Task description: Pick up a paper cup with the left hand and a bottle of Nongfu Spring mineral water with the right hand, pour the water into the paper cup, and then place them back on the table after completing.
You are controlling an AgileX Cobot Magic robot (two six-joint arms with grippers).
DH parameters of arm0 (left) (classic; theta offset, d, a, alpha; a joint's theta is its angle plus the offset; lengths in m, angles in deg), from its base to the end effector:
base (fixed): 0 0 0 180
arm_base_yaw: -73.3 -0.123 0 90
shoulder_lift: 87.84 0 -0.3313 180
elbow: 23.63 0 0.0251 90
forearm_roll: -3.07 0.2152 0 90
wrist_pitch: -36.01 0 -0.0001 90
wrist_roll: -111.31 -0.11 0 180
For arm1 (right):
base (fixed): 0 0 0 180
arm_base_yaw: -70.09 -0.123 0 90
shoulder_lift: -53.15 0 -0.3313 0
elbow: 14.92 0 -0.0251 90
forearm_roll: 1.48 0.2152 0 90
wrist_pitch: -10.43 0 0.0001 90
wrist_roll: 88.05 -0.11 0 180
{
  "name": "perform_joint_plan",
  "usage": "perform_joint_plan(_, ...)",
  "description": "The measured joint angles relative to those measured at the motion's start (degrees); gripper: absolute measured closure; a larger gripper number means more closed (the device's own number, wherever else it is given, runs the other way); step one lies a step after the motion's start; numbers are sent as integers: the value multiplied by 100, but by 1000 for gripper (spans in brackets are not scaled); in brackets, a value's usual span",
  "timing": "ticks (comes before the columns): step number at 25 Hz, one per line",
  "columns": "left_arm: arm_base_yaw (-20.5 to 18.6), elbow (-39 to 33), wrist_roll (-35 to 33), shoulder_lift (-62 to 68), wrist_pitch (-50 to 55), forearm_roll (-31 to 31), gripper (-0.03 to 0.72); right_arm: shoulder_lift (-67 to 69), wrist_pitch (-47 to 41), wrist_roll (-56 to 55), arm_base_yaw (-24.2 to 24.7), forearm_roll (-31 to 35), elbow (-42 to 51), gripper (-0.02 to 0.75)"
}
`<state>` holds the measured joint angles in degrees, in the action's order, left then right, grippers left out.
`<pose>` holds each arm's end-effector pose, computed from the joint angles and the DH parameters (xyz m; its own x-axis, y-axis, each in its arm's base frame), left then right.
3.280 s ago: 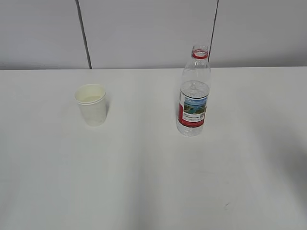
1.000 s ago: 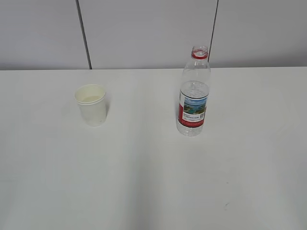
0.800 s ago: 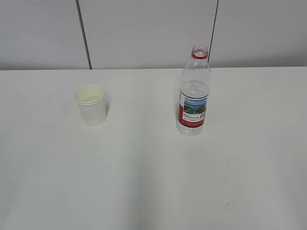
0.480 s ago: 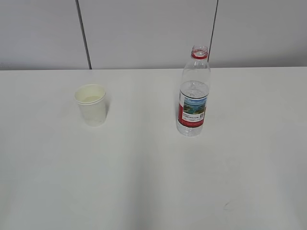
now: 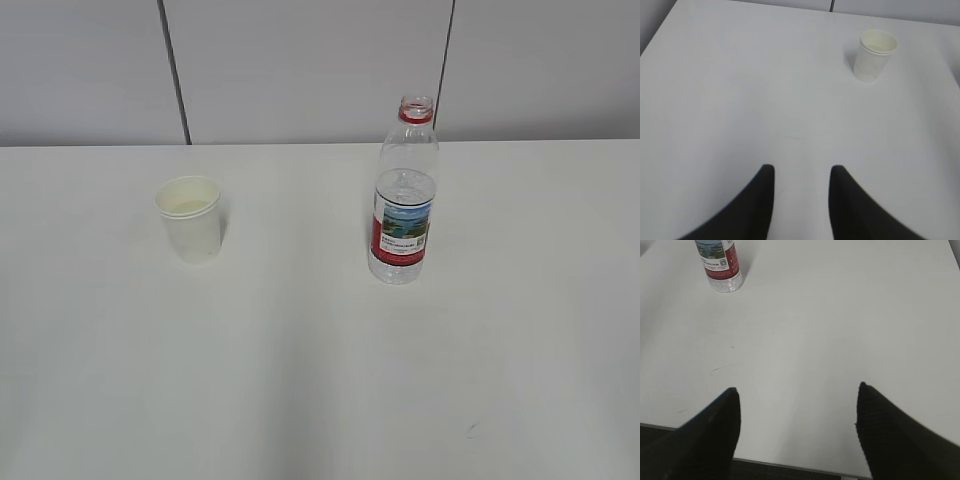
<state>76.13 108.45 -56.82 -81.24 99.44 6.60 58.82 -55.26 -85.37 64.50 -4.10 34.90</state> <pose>-0.0710 0.0096 0.2549 -0.4601 -0.1558 -0.8741 -0.0828 0.9877 -0.1325 -0.0718 -0.0116 0.2414 -0.5098 -0.1157 -0.8525 -0.0955 0.9924 -0.0776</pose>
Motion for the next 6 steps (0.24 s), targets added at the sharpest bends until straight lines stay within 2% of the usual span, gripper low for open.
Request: perform_joint_plan(6, 0, 0, 0, 0, 0, 0, 450, 0, 0, 0, 0, 0, 0, 204)
